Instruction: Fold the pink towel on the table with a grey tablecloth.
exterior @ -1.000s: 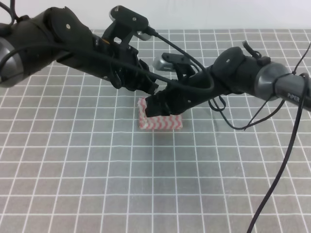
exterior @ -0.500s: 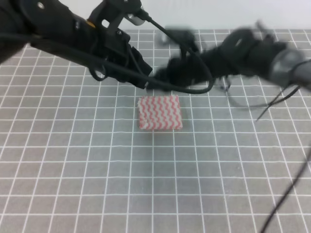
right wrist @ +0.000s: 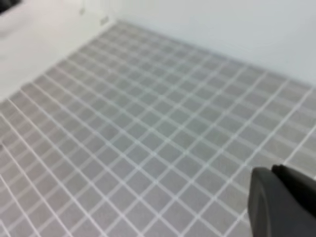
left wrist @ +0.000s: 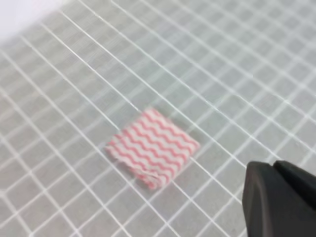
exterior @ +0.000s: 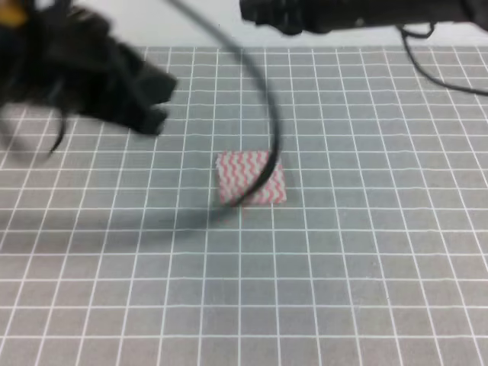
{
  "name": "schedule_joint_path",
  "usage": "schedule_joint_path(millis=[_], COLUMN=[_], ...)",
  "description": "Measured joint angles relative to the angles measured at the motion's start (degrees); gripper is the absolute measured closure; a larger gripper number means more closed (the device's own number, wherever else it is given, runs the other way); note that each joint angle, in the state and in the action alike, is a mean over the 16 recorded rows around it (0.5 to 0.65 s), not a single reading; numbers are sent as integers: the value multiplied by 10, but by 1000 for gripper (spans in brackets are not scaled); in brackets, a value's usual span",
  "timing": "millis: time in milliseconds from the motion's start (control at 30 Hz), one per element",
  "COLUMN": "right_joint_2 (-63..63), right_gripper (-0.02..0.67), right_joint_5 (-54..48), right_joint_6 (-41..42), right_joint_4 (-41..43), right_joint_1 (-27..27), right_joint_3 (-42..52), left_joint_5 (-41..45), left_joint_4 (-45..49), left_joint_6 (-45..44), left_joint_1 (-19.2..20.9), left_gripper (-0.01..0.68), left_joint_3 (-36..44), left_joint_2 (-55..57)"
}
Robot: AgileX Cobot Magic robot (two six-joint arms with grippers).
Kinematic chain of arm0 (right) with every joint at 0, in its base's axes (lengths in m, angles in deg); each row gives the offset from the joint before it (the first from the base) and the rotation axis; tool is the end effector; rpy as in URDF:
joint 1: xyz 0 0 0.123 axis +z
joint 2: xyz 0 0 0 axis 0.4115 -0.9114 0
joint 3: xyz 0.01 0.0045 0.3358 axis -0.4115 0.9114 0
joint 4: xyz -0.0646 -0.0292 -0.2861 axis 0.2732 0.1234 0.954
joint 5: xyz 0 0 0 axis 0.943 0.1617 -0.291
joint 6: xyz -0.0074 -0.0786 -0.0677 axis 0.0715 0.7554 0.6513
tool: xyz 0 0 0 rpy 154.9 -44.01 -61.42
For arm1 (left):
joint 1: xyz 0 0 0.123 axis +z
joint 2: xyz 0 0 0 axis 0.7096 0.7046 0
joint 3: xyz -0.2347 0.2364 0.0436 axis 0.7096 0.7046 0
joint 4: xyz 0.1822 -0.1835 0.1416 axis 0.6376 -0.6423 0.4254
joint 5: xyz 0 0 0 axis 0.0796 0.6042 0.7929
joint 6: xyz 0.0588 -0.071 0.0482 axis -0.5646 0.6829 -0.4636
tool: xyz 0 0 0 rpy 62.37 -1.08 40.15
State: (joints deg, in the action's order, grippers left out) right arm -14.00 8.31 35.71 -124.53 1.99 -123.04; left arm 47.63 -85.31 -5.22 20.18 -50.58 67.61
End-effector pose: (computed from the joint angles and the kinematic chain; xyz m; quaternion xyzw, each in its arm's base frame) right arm 0.4039 0.2486 0.4358 -0.2608 0.7798 0.3240 0.4680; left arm 0.2482 -0.1475 0.4548 0.3571 0.7903 -0.1647 0.4699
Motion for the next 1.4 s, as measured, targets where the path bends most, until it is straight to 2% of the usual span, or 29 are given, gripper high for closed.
schedule_joint_path(millis=[167, 333, 467, 600, 767, 967, 1400], right_joint_2=[48, 96, 135, 175, 225, 284, 427], right_gripper=[665, 665, 665, 665, 665, 665, 665], right_joint_5=[45, 94, 124, 138, 146, 159, 213], right_joint_6=[48, 166, 302, 434, 545, 593, 629], right_joint_4=[-57, -187, -319, -448, -542, -572, -555], right_joint_1=[0, 2, 8, 17, 30, 39, 41], right_joint_3=[55, 144, 225, 296, 361, 421, 522], left_joint_5=[-88, -149, -147, -122, -81, -56, -47], left_joint_4=[26, 72, 133, 194, 249, 263, 261], left_joint_6=[52, 130, 213, 289, 357, 376, 371], left_joint_1=[0, 0, 0, 0, 0, 0, 0], left_gripper=[673, 673, 673, 673, 673, 673, 673], left_joint_3=[135, 262, 329, 363, 377, 378, 378], left_joint_2=[-152, -316, -426, -502, -550, -561, -561])
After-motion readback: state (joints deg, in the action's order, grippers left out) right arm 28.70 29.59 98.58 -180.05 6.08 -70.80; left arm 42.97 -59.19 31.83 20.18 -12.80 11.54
